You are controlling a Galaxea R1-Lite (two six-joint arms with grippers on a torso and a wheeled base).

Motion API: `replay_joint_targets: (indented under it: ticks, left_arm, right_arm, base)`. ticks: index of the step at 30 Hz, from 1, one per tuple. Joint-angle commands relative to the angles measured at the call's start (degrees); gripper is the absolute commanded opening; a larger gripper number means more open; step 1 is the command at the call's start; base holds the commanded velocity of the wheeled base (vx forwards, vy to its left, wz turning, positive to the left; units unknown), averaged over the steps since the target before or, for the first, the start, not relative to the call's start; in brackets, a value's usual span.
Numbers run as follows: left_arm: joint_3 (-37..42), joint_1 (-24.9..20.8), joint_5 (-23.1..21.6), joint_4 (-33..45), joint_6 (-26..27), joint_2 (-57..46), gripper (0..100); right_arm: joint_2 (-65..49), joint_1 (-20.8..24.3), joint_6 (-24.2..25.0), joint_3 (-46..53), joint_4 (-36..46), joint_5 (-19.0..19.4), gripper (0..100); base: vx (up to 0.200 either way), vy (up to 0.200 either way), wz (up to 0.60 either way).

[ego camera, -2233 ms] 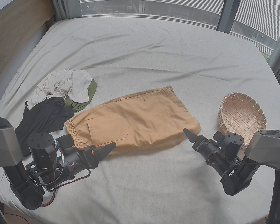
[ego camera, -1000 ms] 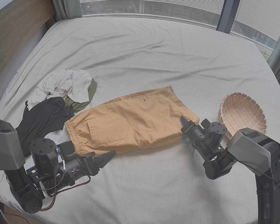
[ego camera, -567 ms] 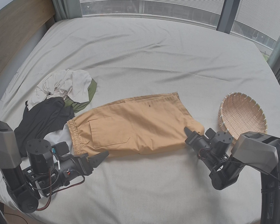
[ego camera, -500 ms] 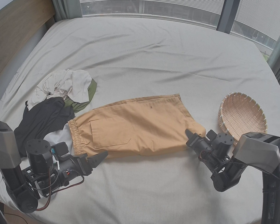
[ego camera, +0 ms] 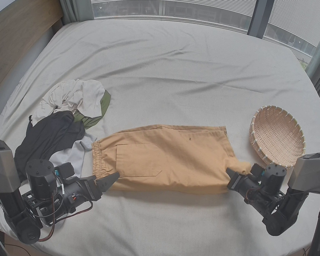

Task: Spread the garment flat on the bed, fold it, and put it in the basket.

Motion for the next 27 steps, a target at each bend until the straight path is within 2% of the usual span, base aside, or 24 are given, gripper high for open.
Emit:
replay_joint_targets:
  ticks: [1, 8, 9, 14, 18, 27]
  left_arm:
    - [0.21, -0.59, -0.04, -0.03, -0.01, 0.73, 100]
    - [0.12, -0.5, -0.04, -0.03, -0.01, 4.33, 100]
    - [-0.05, -0.5, -0.04, -0.03, -0.01, 4.51, 100]
    - [-0.4, 0.91, 0.13, 0.05, -0.01, 8.2, 100]
    - [-1.55, 2.67, 2.15, 0.05, -0.1, 11.54, 100]
    - [-7.52, 2.93, 2.59, 0.05, -0.27, 16.11, 100]
  right_arm:
    - [-2.74, -1.12, -4.46, 8.35, 0.05, 0.37, 0]
    - [-2.39, -1.38, -3.84, 7.38, -0.13, 0.37, 0]
    - [-2.47, -1.38, -3.66, 7.21, -0.21, 0.28, 100]
    - [-4.67, -1.74, -3.4, 8.0, -0.13, -0.25, 100]
    - [-8.45, -4.55, -3.23, 9.23, -0.04, -0.07, 100]
    - [-15.39, -8.68, -3.4, 12.57, 0.05, 0.37, 100]
  base:
    - [0.0, 0.0, 0.0]
    - [0.0, 0.0, 0.0]
    - [0.0, 0.0, 0.0]
    - [0.0, 0.0, 0.0]
    - [0.0, 0.0, 0.0]
    - [0.0, 0.0, 0.0]
